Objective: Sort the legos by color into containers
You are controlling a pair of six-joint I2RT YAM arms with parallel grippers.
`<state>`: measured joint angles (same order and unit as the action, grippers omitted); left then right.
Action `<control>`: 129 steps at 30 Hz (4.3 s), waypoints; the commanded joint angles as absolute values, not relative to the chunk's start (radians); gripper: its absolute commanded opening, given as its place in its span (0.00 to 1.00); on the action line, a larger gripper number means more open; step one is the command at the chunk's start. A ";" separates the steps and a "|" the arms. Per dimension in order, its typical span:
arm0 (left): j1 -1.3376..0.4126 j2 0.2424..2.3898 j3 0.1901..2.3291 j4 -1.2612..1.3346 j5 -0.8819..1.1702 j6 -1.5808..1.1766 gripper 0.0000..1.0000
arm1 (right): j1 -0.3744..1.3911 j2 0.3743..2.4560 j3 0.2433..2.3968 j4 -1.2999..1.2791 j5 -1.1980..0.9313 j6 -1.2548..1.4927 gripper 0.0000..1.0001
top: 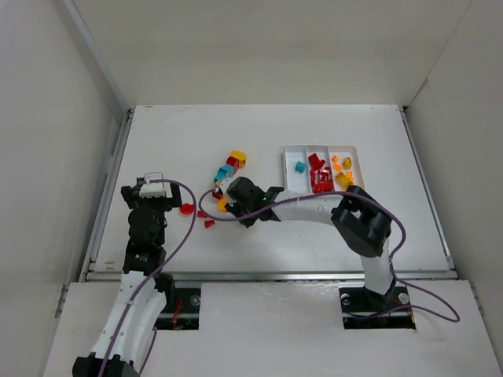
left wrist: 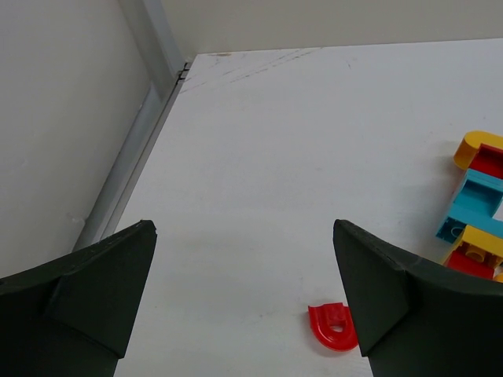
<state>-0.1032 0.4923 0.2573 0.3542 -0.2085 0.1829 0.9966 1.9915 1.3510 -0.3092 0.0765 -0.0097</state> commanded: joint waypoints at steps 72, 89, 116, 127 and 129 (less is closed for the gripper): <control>-0.321 1.753 1.342 -0.127 0.367 0.327 1.00 | 0.488 1.855 1.622 -0.268 -0.091 0.189 1.00; -0.321 1.882 1.307 -0.011 0.343 0.371 0.55 | 0.488 1.832 1.514 -0.201 -0.048 0.198 1.00; -0.321 1.666 1.335 -0.152 0.616 0.771 0.00 | 0.371 1.652 1.517 -0.259 -0.526 -0.101 1.00; -0.394 1.269 1.017 0.038 0.813 0.887 0.00 | 0.394 1.701 1.513 -0.019 -1.049 0.205 1.00; -0.403 1.235 0.999 0.050 0.813 0.887 0.00 | 0.394 1.713 1.513 0.006 -1.087 0.230 1.00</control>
<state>-0.3962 1.2629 1.0363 -0.0219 0.7578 0.8734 0.3824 1.6997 1.5043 -0.1265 -0.9371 0.1280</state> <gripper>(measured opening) 0.334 0.998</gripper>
